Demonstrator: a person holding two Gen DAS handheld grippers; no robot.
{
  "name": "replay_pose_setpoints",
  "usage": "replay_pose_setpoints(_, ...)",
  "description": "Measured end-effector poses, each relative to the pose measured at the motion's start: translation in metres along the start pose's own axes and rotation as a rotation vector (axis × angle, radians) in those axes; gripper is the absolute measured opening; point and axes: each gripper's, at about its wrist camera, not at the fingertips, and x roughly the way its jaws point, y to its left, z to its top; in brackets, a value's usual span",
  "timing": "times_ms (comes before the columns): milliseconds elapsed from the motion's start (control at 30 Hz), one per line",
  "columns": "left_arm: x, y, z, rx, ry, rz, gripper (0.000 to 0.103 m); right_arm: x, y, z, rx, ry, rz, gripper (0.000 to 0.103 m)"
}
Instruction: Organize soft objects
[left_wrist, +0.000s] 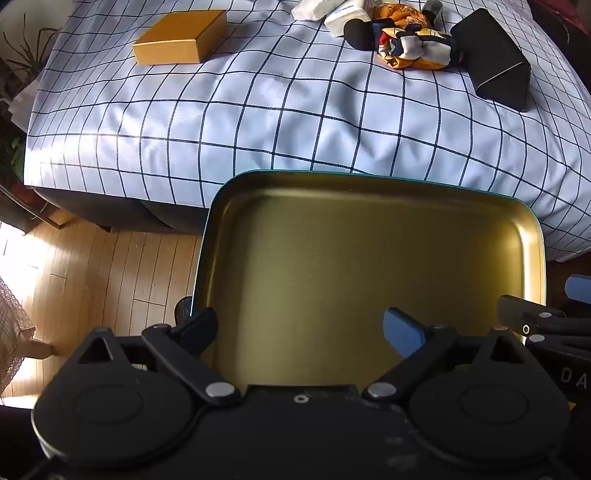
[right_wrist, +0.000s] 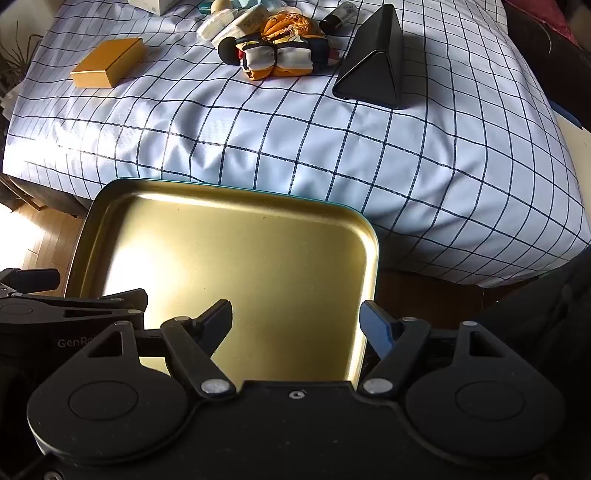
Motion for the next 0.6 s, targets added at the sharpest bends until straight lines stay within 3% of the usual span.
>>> replay_pose_setpoints(600,0.0004,0.0011,-0.0001,0.001,0.007,0.001,0.097,0.0024,0.0001,0.0014,0.0,0.005,0.002,0.071)
